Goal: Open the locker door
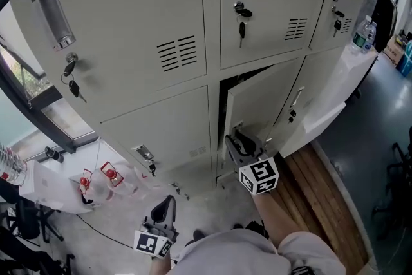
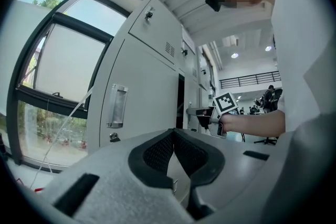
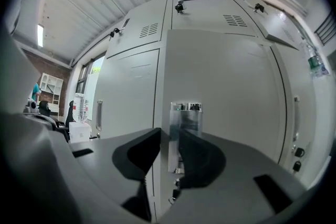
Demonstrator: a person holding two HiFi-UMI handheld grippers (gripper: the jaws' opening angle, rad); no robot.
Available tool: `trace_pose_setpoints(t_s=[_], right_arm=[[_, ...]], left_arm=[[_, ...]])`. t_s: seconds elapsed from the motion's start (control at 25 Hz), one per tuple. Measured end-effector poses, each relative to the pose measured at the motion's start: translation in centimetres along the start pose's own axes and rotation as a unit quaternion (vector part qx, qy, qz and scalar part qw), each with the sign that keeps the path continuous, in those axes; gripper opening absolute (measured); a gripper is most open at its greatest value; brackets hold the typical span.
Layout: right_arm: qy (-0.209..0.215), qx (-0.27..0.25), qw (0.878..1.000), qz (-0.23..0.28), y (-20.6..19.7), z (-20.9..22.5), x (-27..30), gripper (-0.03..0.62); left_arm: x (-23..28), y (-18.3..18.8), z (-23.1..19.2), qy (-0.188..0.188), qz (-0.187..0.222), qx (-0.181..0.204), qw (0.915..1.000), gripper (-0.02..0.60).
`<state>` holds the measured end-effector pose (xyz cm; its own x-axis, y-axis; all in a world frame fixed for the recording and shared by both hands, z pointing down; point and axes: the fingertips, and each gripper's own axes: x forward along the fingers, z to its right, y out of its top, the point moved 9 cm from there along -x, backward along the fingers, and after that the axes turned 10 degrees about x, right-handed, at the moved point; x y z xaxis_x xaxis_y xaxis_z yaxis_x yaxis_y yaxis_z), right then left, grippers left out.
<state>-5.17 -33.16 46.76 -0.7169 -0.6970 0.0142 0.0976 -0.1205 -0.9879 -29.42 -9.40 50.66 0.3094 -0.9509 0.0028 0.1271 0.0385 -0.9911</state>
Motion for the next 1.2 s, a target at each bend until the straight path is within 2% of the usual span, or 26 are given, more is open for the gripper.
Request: trace_pose_setpoints(t_s=[0.2, 0.52, 0.84, 1.2], right_arm=[[-0.012, 0.0, 1.0, 0.0, -0.1, 0.0, -2.4, 0.11], [-0.042, 0.001, 0.999, 0.006, -0.3, 0.4, -7.6, 0.129], [-0.094, 0.014, 0.995, 0.018, -0.4, 1.9, -13.5, 0.132], [-0.164, 0.034, 0.985, 0.037, -0.4, 5.4, -19.9, 0.129]], left_arm=[[0.4, -0.2, 0.3, -0.019, 0.0, -0.005, 0.9998, 0.003], [2.7, -0.2, 1.4, -0.071, 0.009, -0.004, 0.9974, 0.003], [6.5, 0.5, 4.2, -0.141, 0.028, -0.001, 0.9896, 0.003], [8.9, 1.2, 7.3, -0.184, 0.038, -0.004, 0.9822, 0.003]])
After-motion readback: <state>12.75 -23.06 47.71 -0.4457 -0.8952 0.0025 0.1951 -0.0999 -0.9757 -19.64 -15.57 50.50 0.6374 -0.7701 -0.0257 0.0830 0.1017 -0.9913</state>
